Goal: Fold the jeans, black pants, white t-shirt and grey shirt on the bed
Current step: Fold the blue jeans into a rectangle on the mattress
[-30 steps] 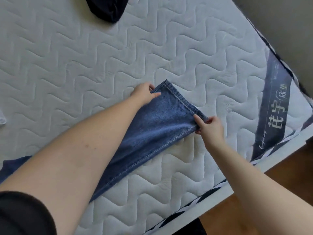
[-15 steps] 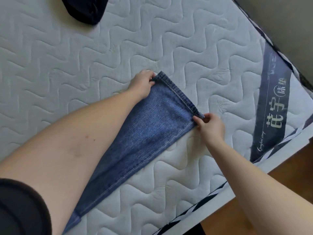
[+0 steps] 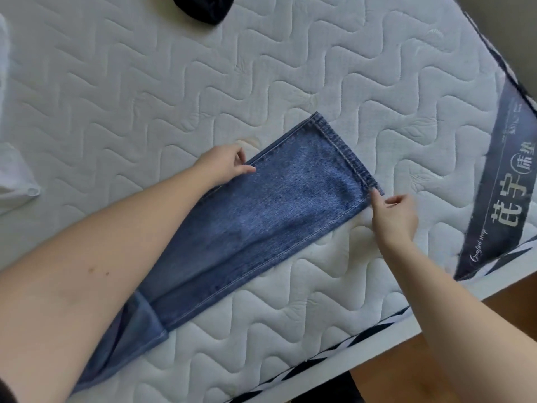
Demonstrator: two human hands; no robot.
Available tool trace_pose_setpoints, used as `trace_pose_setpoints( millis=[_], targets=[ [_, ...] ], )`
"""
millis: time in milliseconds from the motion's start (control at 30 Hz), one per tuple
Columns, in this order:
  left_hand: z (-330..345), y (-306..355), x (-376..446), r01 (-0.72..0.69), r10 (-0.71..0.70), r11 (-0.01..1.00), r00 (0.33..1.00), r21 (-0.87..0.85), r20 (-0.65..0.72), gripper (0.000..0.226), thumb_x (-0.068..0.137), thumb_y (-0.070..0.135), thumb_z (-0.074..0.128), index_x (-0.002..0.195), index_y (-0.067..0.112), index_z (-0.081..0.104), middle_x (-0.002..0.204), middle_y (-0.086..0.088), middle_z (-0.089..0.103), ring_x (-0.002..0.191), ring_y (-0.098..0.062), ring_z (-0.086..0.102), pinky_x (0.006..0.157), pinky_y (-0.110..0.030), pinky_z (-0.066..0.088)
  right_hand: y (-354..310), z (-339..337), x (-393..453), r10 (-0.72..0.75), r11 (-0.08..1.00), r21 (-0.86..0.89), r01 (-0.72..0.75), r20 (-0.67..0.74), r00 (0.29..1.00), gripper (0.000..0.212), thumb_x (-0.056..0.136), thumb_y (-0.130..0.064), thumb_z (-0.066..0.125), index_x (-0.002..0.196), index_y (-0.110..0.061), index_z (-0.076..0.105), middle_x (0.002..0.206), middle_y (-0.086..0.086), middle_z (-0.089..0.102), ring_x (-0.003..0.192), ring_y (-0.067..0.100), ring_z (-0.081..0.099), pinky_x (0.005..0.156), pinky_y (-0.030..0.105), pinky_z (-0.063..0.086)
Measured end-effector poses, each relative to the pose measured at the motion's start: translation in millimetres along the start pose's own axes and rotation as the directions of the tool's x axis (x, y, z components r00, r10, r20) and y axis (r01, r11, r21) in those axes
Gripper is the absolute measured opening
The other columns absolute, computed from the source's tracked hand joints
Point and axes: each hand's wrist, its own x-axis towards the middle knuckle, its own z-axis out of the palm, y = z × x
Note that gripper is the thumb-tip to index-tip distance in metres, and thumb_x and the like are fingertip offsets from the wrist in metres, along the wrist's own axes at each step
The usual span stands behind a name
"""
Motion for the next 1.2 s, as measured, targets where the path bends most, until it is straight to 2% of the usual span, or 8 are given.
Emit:
trace_pose_setpoints(
  millis=[133,300,533,733,833,1000,1100,1200],
  targets=[
    [6,-86,-64,0.089,-0.092,0.994,0.994,-0.060,-0.056,0.021,0.088,0.037,0.068,0.094,0.018,0.061,0.084,0.000,0.062,0.082,-0.024,0.060,0.072,-0.034,0.046,-10,21,-59,-0.242,0.970,0.033,0.240,0.076,0.967,0.027,0.091,-0.046,0.060,0.090,-0.020,0.051,0.071,-0.009,0.052,0.066,0.010,0.050,0.060,0.031,0.033],
    [20,-184,-153,0.246,-0.251,0.968,0.961,-0.055,-0.113,0.027,0.088,0.037,0.067,0.104,0.015,0.064,0.105,-0.006,0.065,0.099,-0.027,0.060,0.082,-0.035,0.047,-35,79,-142,-0.449,0.887,0.075,0.455,0.367,0.815,0.010,0.091,-0.034,0.064,0.095,-0.026,0.059,0.064,-0.008,0.056,0.062,0.003,0.053,0.060,0.024,0.037],
    [22,-276,-223,0.336,-0.326,0.913,0.942,0.234,-0.080,0.055,0.079,0.075,0.051,0.111,0.031,0.058,0.118,0.004,0.059,0.113,-0.023,0.053,0.092,-0.042,0.035,-63,169,-239,-0.602,0.620,0.033,0.784,0.661,0.448,0.032,0.096,-0.023,0.057,0.128,-0.023,0.060,0.110,-0.003,0.066,0.107,0.021,0.053,0.095,0.036,0.041],
    [12,-326,-239,0.437,-0.405,0.891,0.887,0.125,-0.221,0.037,0.102,0.041,0.033,0.113,0.022,0.062,0.126,-0.007,0.058,0.120,-0.027,0.050,0.107,-0.043,0.028,-82,235,-296,-0.596,0.401,-0.043,0.915,0.746,0.297,0.048,0.097,-0.020,0.052,0.144,-0.025,0.044,0.143,-0.005,0.049,0.134,0.020,0.036,0.108,0.036,0.024],
    [6,-343,-243,0.378,-0.364,0.922,0.919,0.079,-0.153,0.034,0.102,0.039,0.041,0.104,0.014,0.063,0.118,-0.009,0.058,0.115,-0.030,0.051,0.099,-0.042,0.036,-91,261,-309,-0.583,0.293,-0.062,0.954,0.779,0.230,0.051,0.096,-0.016,0.050,0.145,-0.026,0.040,0.147,-0.005,0.044,0.137,0.019,0.032,0.110,0.035,0.019],
    [2,-354,-261,0.102,-0.176,0.966,0.932,-0.237,-0.317,0.039,0.096,0.033,0.057,0.080,0.002,0.074,0.103,-0.003,0.062,0.089,-0.016,0.056,0.078,-0.020,0.033,-104,288,-322,-0.617,0.186,-0.129,0.974,0.756,0.218,0.043,0.095,-0.033,0.055,0.137,-0.027,0.049,0.134,-0.002,0.054,0.127,0.023,0.041,0.106,0.037,0.022],
    [7,-364,-277,0.021,-0.102,0.974,0.928,-0.224,-0.358,0.048,0.092,0.032,0.064,0.051,0.008,0.057,0.103,0.007,0.067,0.079,-0.009,0.056,0.072,-0.021,0.035,-108,299,-329,-0.641,0.096,-0.107,0.990,0.754,0.144,0.033,0.093,-0.038,0.057,0.124,-0.026,0.058,0.119,-0.002,0.059,0.115,0.024,0.047,0.100,0.035,0.025],
    [10,-373,-286,0.035,-0.078,0.986,0.960,-0.161,-0.270,0.046,0.087,0.030,0.070,0.051,0.017,0.044,0.107,0.008,0.069,0.082,-0.008,0.059,0.077,-0.029,0.044,-111,306,-328,-0.632,0.032,-0.088,0.996,0.770,0.088,0.022,0.094,-0.031,0.057,0.113,-0.022,0.062,0.111,0.000,0.060,0.107,0.025,0.049,0.093,0.033,0.031]
  ],
)
